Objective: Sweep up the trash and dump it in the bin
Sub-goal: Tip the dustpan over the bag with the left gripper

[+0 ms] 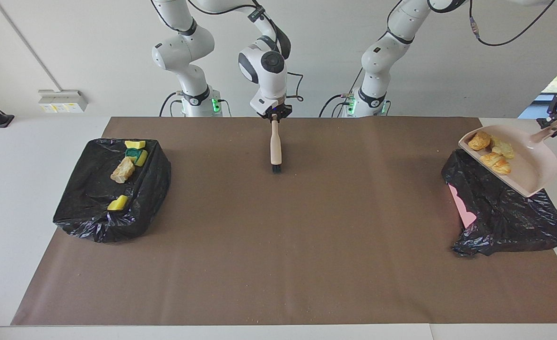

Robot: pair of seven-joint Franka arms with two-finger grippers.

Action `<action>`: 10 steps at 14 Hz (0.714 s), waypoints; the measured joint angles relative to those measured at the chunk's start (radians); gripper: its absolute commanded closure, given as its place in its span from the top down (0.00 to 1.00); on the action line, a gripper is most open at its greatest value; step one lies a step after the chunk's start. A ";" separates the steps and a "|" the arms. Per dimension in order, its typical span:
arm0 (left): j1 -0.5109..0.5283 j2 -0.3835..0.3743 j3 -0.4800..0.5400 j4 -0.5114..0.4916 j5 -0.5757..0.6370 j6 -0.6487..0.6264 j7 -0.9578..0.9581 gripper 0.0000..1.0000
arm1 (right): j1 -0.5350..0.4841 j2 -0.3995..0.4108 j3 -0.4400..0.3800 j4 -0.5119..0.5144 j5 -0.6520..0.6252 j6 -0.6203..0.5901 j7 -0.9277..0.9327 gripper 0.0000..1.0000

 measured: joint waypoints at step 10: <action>-0.016 0.031 -0.011 0.023 0.390 0.250 0.046 0.00 | -0.193 -0.026 -0.016 0.187 -0.138 -0.022 -0.022 1.00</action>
